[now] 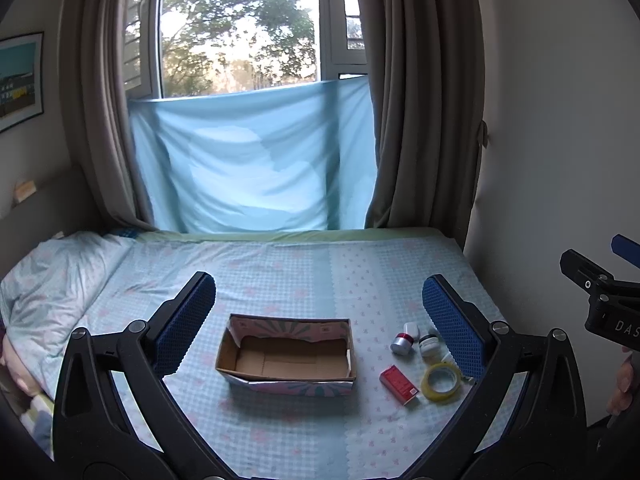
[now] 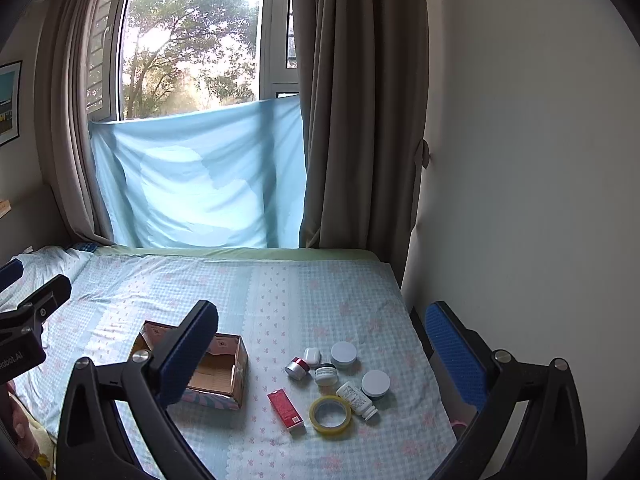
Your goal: Organize rigid objects
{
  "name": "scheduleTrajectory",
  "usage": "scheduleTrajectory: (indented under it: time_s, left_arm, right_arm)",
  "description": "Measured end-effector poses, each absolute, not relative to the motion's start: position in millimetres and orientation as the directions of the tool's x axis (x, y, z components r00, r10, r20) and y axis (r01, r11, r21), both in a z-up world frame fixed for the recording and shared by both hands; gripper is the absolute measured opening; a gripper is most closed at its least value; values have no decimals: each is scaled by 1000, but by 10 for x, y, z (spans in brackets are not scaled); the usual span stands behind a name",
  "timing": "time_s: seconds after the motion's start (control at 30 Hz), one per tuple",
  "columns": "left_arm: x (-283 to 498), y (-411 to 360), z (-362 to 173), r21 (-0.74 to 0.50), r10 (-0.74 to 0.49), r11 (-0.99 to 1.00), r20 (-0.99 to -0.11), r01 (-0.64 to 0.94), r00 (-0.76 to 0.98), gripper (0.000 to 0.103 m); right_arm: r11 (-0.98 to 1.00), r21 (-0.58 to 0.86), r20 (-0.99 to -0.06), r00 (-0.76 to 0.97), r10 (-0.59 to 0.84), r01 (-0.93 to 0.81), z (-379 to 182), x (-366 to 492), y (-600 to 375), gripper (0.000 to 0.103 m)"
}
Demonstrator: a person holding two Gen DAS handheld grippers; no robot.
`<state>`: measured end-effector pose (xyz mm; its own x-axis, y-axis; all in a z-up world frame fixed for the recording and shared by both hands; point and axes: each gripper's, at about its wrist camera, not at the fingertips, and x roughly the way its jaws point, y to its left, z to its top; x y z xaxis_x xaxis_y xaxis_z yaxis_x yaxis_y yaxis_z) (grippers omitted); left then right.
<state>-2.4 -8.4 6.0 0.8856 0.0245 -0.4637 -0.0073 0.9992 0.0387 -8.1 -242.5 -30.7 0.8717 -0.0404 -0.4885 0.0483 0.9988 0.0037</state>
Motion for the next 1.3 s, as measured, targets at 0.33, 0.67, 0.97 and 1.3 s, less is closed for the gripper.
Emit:
scheduleTrajectory:
  time_s: [0.33,0.67,0.97,1.3]
  left_arm:
    - [-48,-107,89,38,17,999,-457,0,889,103]
    - [-59,-78,98,13,3,1000,-452,3,892,103]
    - [-74,-67,107,9,1,1000,-446,4,895,103]
    - [-86,-53,121,13,3,1000,-444,3,896,103]
  right_arm:
    - [999,8,-488,872,-39,49,-293,-73,-2449,103]
    - [999,2,-483,875,-38,45,-278,-70,-2456,103]
    - [999,-3,-478,877,-43,47,-290,-49,-2423,103]
    - [999,-6,-473,880,-45,48,-288,-33,-2413,103]
